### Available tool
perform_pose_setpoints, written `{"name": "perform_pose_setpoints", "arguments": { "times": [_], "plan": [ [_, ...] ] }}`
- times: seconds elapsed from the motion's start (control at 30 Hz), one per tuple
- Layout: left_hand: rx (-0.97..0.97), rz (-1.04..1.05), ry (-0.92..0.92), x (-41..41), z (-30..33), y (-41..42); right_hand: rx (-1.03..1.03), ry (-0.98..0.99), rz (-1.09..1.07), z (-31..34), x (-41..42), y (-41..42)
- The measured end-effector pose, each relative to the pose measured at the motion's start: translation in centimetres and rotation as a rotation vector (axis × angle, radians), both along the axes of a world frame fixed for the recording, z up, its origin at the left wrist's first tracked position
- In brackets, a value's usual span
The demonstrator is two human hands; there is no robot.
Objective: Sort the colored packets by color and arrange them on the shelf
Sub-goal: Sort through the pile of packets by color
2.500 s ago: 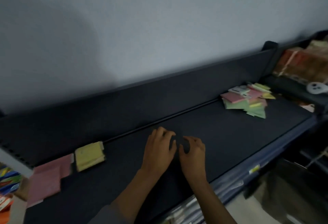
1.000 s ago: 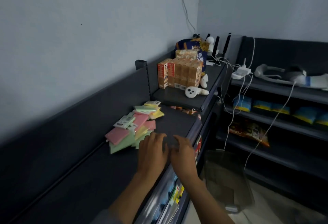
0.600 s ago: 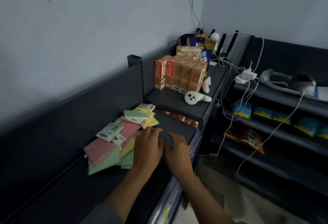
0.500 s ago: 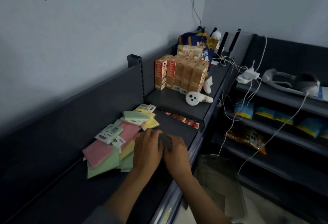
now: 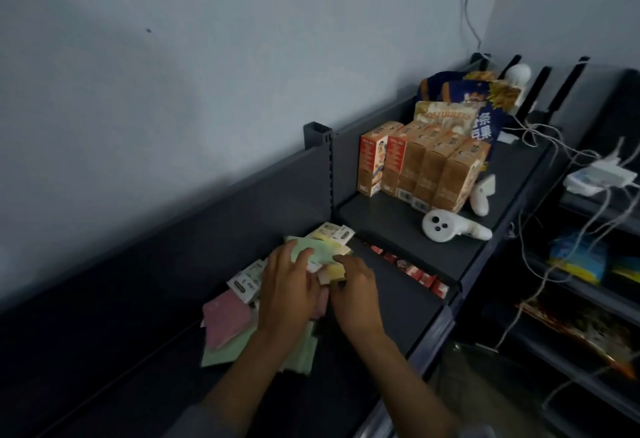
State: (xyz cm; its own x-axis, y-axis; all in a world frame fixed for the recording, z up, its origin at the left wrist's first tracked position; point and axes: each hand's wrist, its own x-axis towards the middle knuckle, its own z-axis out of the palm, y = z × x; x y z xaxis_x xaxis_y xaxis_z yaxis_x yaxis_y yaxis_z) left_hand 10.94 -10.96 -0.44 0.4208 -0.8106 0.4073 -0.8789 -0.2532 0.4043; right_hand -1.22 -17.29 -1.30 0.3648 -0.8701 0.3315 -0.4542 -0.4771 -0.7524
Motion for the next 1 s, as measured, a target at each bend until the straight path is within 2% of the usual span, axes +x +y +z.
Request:
{"name": "perform_pose_setpoints", "arguments": {
  "times": [0.2, 0.5, 0.63, 0.9, 1.0],
  "plan": [
    [0.115, 0.085, 0.008, 0.8, 0.6, -1.4, 0.074, -0.015, 0.102, -0.2, 2.0, -2.0],
    [0.142, 0.178, -0.046, 0.2, 0.7, -2.0, -0.025, 0.052, 0.147, -1.5, 2.2, -4.9],
    [0.128, 0.223, -0.09, 0.0, 1.0, -2.3, -0.112, -0.062, 0.187, -0.6, 1.7, -5.2],
    [-0.066, 0.313, -0.2, -2.0, 4.2, -2.2, -0.228, -0.338, 0.264, 3.0, 0.9, -4.3],
    [-0.154, 0.327, -0.189, -3.5, 5.5, -2.1, -0.142, -0.418, 0.31, 4.4, 0.5, -3.9]
  ]
}}
